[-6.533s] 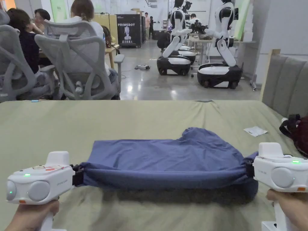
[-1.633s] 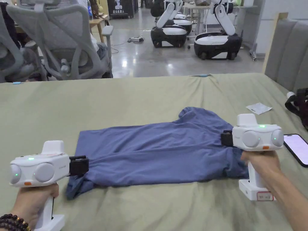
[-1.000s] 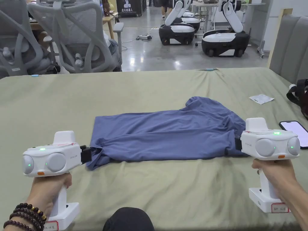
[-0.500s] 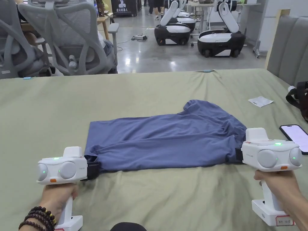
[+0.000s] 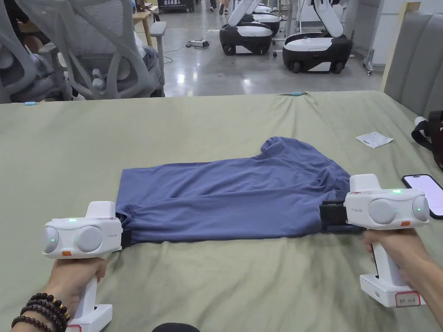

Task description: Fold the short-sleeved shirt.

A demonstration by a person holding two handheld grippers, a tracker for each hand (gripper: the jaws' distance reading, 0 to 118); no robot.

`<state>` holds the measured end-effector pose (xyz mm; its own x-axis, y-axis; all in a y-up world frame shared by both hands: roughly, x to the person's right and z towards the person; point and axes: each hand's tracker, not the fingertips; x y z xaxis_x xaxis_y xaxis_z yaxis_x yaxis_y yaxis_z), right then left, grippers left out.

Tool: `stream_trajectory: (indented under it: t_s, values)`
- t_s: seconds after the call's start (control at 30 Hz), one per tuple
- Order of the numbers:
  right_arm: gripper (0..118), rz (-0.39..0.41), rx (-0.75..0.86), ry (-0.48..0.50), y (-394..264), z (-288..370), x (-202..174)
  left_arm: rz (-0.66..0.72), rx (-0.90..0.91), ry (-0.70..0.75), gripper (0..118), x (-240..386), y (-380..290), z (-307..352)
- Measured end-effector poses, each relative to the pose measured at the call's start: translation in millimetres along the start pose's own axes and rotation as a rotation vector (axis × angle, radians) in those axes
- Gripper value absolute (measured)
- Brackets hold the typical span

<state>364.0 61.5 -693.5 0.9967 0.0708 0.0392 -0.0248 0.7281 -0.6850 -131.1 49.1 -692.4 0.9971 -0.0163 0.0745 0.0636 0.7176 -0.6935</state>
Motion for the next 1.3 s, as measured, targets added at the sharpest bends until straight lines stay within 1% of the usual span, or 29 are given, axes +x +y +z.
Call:
stream_trajectory:
  t_s: [0.03, 0.07, 0.1, 0.13, 0.17, 0.2, 0.23, 0.27, 0.3, 0.33, 0.37, 0.4, 0.47, 0.53, 0.57, 0.67, 0.73, 0.83, 0.97, 1.0, 1.07, 1.13, 1.17, 1.2, 1.23, 1.27, 1.3]
  values:
    - [110, 0.001, -0.028, -0.024, -0.1, -6.1, -1.8, -0.003, 0.001, 0.0, 1, 0.0, 0.6, 0.2]
    - [108, 0.005, -0.065, -0.032, -6.5, -15.7, 1.8, -0.003, 0.003, 0.0, 1, 0.0, 1.0, 0.4]
    - [102, 0.011, -0.113, -0.026, -8.9, -23.7, 1.9, 0.0, 0.005, -0.001, 1, -0.3, 1.3, 0.2]
    - [88, 0.013, -0.16, -0.044, -11.7, -31.1, 1.2, 0.003, 0.005, -0.003, 1, -0.5, 1.4, -0.4]
    - [66, 0.001, -0.18, -0.044, -15.6, -37.7, 0.8, 0.004, 0.004, -0.003, 1, -0.4, 1.7, -1.0]
    - [66, -0.013, -0.123, -0.013, -22.8, -38.2, 4.2, 0.002, 0.003, -0.005, 1, 0.1, 1.8, -1.5]
    - [66, -0.003, -0.12, -0.023, -20.8, -34.5, 4.2, -0.004, 0.003, -0.002, 1, 1.0, 1.7, -2.1]
    - [53, -0.007, -0.12, -0.021, -16.1, -31.2, 3.3, -0.018, 0.003, -0.001, 2, 1.5, 1.1, -4.1]
    - [25, -0.009, -0.102, 0.016, -14.4, -28.3, 3.8, -0.037, 0.002, 0.002, 2, 2.5, 1.1, -4.9]
    - [8, -0.024, -0.065, 0.072, -14.9, -25.3, 6.6, -0.044, 0.001, 0.002, 2, 2.9, 1.6, -5.0]
    - [8, -0.025, -0.085, 0.032, -13.0, -23.0, 4.0, -0.045, -0.001, 0.001, 2, 3.3, 2.4, -4.0]
    - [8, -0.015, -0.085, 0.018, -12.8, -21.7, 1.4, -0.044, 0.001, 0.005, 2, 2.8, 2.5, -1.6]
    - [8, -0.001, -0.072, 0.018, -20.4, -15.4, 1.4, -0.031, 0.015, 0.002, 2, 0.7, 2.4, 5.7]
    - [8, -0.017, -0.062, 0.02, -25.2, -5.3, 1.7, -0.015, 0.037, 0.009, 2, -2.6, -0.6, 16.6]
    - [8, -0.03, -0.059, 0.023, -27.8, 1.7, 1.9, -0.02, 0.042, -0.002, 2, -4.2, -2.5, 22.4]
    - [8, -0.032, -0.04, 0.028, -42.3, 31.0, 0.8, -0.057, 0.056, -0.007, 2, -6.0, -12.8, 43.8]
    - [8, -0.02, -0.023, 0.028, -55.7, 54.5, -2.2, -0.06, 0.059, -0.004, 2, -7.4, -23.3, 59.0]
    - [8, 0.03, -0.018, 0.017, -80.5, 79.3, -8.2, -0.047, 0.057, -0.012, 2, -8.6, -48.4, 76.3]
    - [8, 0.052, -0.084, 0.002, -105.9, 64.8, -15.0, -0.085, 0.005, -0.007, 2, -4.5, -72.2, 64.9]
    - [8, 0.057, -0.082, 0.003, -109.6, 57.4, -17.8, -0.079, -0.003, -0.006, 2, -4.1, -75.9, 60.3]
    - [8, 0.091, -0.07, -0.021, -109.4, 56.1, -22.8, -0.03, 0.006, -0.004, 2, -7.6, -77.6, 50.8]
    - [9, 0.089, -0.077, -0.027, -103.8, 54.7, -24.2, -0.012, 0.012, -0.008, 2, -8.4, -75.3, 50.6]
    - [14, 0.088, -0.076, -0.027, -103.6, 55.5, -23.4, -0.01, 0.015, -0.01, 3, -8.8, -74.7, 50.6]
    - [19, 0.083, -0.063, -0.025, -104.1, 57.8, -22.2, -0.002, 0.019, -0.012, 8, -11.6, -74.4, 48.9]
    - [32, 0.076, -0.042, -0.035, -104.3, 62.5, -22.1, 0.0, 0.024, -0.014, 18, -13.7, -74.0, 50.4]
    - [66, 0.071, -0.027, -0.056, -101.1, 66.7, -21.1, -0.007, 0.035, -0.01, 45, -15.3, -73.3, 53.6]
    - [98, 0.074, -0.022, -0.06, -100.1, 72.5, -19.8, -0.014, 0.049, 0.01, 75, -17.1, -73.1, 57.0]
